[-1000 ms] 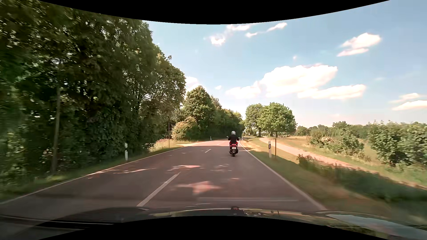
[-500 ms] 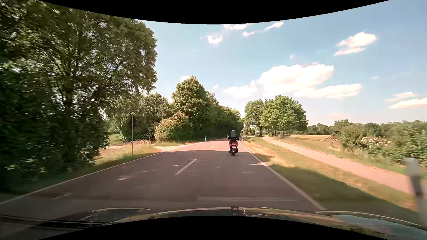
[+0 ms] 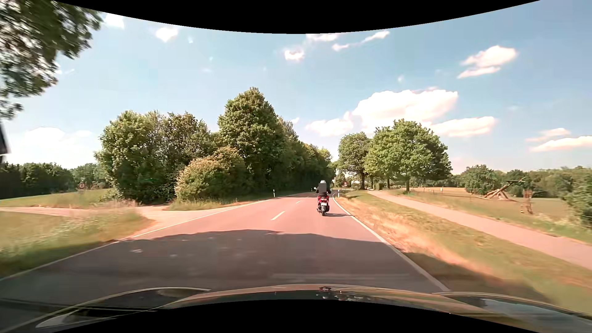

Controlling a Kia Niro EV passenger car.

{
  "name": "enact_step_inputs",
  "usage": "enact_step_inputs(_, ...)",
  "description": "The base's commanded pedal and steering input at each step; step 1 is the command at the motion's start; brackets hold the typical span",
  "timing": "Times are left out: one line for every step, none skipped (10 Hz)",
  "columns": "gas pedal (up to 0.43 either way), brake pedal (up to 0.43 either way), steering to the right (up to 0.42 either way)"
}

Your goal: Follow the waypoints while adhering to traffic rules and regulations

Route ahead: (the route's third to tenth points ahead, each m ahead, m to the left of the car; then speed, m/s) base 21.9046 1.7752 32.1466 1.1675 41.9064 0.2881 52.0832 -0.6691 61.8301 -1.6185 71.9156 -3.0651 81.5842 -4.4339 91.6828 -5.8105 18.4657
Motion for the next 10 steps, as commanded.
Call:
enact_step_inputs(0.177, 0.012, 0.008)
enact_step_inputs(0.177, 0.012, 0.008)
enact_step_inputs(0.189, 0.012, 0.008)
enact_step_inputs(0.197, 0.012, 0.008)
enact_step_inputs(0.197, 0.012, 0.008)
enact_step_inputs(0.197, 0.012, 0.008)
enact_step_inputs(0.197, 0.012, 0.008)
enact_step_inputs(0.209, 0.012, 0.008)
enact_step_inputs(0.228, 0.012, 0.008)
enact_step_inputs(0.240, 0.012, 0.008)
